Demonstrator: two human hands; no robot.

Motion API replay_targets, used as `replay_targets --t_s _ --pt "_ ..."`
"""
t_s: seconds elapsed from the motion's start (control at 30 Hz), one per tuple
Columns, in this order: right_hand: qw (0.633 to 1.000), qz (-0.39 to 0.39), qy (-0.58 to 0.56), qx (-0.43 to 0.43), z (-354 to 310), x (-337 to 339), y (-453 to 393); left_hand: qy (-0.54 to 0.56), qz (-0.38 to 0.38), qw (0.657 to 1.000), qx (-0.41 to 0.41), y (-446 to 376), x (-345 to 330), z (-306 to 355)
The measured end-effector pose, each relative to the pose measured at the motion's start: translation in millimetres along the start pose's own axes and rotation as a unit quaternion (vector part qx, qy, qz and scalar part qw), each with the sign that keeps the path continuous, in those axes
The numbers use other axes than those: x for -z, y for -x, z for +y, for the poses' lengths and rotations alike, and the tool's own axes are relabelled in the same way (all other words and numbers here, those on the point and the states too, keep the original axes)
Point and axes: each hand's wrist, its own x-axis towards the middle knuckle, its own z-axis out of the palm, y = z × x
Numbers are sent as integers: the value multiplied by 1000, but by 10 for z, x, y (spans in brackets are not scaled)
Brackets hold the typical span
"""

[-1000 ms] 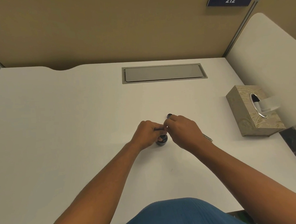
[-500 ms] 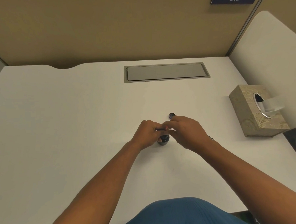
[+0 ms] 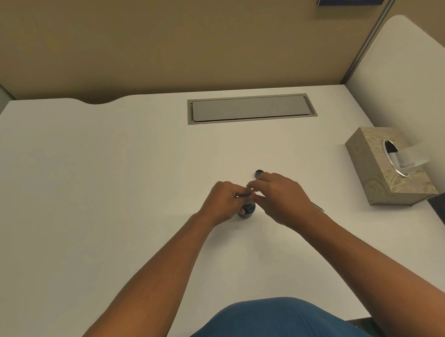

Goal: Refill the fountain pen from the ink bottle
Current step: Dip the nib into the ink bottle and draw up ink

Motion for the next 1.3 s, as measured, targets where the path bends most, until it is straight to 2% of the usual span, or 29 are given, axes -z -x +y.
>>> replay_targets --t_s 0.1,0.17,0.4,0.6,0.73,0.93,1.07,1.2,1.3 --pt "999 -16 15 27 23 12 -14 -6 -2 1000 6 -7 -1 -13" --pt "999 -1 27 25 24 4 -15 -2 -1 1000 7 -7 -9 6" --pt "997 12 74 -33 -43 -80 -18 0 -4 1000 6 -9 -4 26" --pt "999 -15 41 18 -7 -34 -12 9 3 1000 6 -15 34 33" --pt "999 -2 50 14 6 -12 -27 9 0 1000 11 -13 17 36" --pt "996 -4 82 -45 -22 -52 -29 0 -3 1000 -1 -20 0 25" --pt "1000 -22 12 -15 -15 -1 -52 6 2 1000 1 -33 13 30" --pt "999 -30 27 1 14 -17 -46 -1 -1 1000 5 -44 4 28" --pt "999 -7 43 -5 -2 -29 -33 0 -1 1000 7 -33 -6 40"
